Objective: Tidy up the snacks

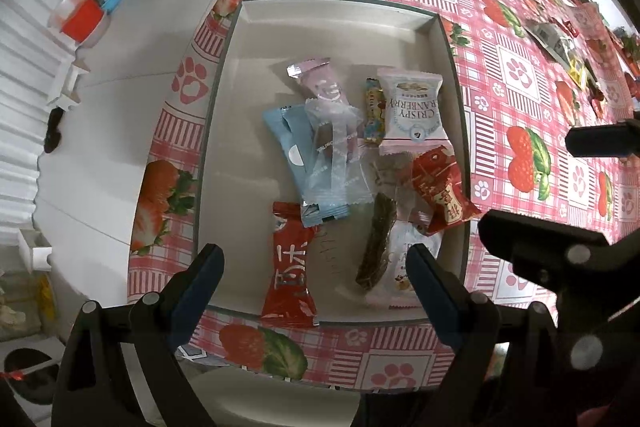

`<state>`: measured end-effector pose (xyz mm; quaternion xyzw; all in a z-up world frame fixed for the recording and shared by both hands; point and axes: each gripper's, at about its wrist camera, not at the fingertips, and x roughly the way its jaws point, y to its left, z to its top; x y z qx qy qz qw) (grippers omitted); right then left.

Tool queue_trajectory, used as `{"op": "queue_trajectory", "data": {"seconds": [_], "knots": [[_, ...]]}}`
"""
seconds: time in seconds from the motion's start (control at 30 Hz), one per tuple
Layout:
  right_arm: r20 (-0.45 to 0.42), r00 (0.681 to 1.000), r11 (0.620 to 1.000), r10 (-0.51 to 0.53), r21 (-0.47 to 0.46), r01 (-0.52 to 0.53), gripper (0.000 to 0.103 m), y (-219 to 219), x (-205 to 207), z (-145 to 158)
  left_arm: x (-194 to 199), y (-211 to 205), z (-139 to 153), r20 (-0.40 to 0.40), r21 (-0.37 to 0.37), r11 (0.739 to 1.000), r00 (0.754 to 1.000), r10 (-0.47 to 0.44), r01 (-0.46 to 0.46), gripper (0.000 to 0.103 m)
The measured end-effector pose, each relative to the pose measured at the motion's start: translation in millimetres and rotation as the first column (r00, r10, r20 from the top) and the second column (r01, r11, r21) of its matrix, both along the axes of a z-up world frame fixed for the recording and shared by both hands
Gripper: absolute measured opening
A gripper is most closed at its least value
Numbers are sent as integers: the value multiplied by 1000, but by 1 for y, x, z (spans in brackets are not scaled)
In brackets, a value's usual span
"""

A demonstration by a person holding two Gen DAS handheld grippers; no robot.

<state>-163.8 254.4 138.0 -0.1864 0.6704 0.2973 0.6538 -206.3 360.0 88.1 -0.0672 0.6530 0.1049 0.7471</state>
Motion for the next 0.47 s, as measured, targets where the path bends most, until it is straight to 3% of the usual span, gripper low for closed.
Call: {"op": "queue_trajectory", "data": {"seconds": [0.47], "knots": [[-10,999,998,-51,36,51,103,-10,1,2,2,0,6,4,56,998,1000,-11,11,94]]}}
